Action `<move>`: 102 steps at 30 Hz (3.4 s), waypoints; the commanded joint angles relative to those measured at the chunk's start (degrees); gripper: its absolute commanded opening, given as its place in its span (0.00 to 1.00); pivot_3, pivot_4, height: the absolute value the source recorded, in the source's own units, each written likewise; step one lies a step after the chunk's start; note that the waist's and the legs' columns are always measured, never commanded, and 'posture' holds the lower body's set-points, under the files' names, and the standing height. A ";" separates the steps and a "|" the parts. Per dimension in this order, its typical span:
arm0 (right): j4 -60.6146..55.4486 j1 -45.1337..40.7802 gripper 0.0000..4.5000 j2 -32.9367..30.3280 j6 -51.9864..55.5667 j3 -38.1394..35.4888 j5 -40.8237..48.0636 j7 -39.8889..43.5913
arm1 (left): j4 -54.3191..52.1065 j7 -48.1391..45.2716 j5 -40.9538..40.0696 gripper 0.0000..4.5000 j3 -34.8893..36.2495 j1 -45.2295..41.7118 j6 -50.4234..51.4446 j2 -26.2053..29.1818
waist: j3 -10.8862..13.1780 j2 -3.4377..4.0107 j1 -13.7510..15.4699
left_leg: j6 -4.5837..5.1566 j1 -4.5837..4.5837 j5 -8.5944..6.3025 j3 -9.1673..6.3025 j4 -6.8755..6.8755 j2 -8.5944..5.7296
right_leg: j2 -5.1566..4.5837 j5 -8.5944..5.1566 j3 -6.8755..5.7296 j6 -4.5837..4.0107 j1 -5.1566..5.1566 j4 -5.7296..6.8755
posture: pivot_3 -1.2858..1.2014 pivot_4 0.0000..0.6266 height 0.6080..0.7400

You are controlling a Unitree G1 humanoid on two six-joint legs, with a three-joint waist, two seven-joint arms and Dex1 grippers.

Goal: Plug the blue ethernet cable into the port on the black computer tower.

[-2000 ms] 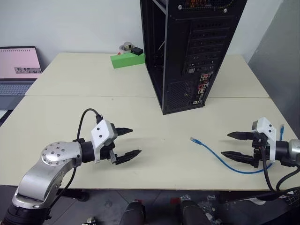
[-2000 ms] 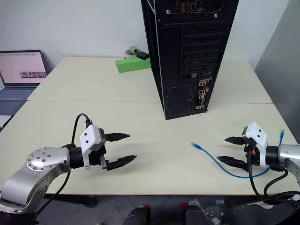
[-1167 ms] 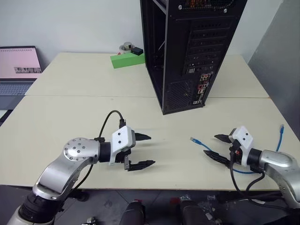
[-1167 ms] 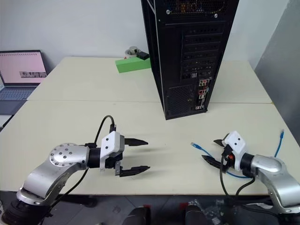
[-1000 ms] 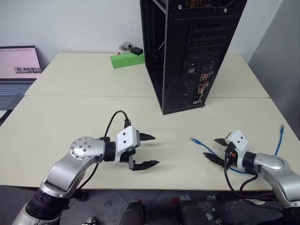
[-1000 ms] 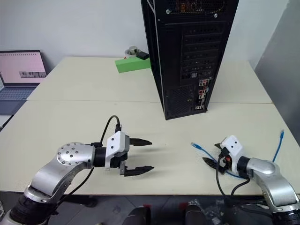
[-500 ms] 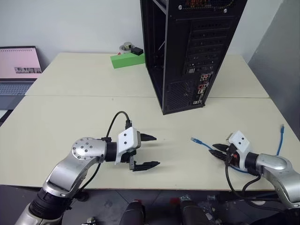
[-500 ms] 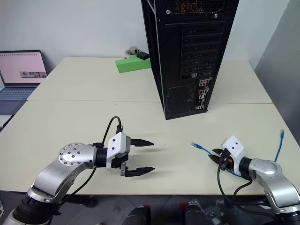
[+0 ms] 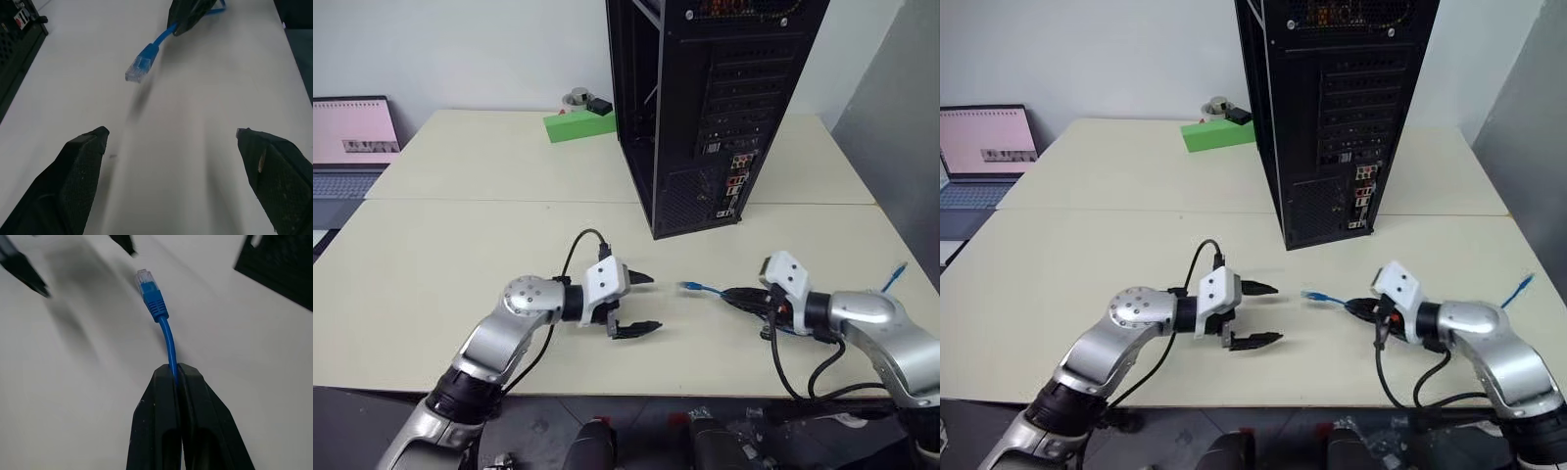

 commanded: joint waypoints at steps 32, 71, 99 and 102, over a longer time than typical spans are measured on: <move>-0.11 -5.19 0.18 -2.55 -3.33 6.92 -4.27 6.61 | 3.43 -5.62 3.68 0.07 -0.43 0.32 -10.16 0.38 | 0.00 0.00 0.01 | 0.00 -0.01 0.00 -0.06 0.01 0.00 | 0.00 0.00 -0.04 0.00 0.00 0.02 | 0.52 0.24 1.00; -1.98 -5.86 0.30 15.07 17.84 -0.10 17.77 -7.13 | 25.37 41.34 44.45 0.07 3.19 -0.27 -83.35 -0.60 | -0.04 -0.03 0.04 | 0.00 0.00 0.00 -0.10 0.01 -0.03 | -0.03 0.04 -0.09 0.02 0.00 0.07 | 0.52 0.24 1.00; 3.93 -10.15 0.00 7.29 16.76 -6.58 17.34 -5.32 | 22.46 27.77 20.09 0.65 -1.67 5.29 -62.57 -0.35 | -0.04 -0.03 0.04 | 0.00 -0.02 0.00 -0.11 0.00 -0.03 | -0.04 0.04 -0.10 0.02 -0.01 0.07 | 0.52 0.24 1.00; 4.00 -9.88 0.00 6.76 13.54 -9.86 13.90 -10.47 | 15.87 21.66 10.69 0.76 -2.36 6.83 -46.88 -2.57 | -0.04 -0.03 0.13 | 0.00 -0.04 0.00 -0.11 0.01 -0.03 | -0.05 0.04 -0.10 0.02 0.00 0.06 | 0.52 0.24 1.00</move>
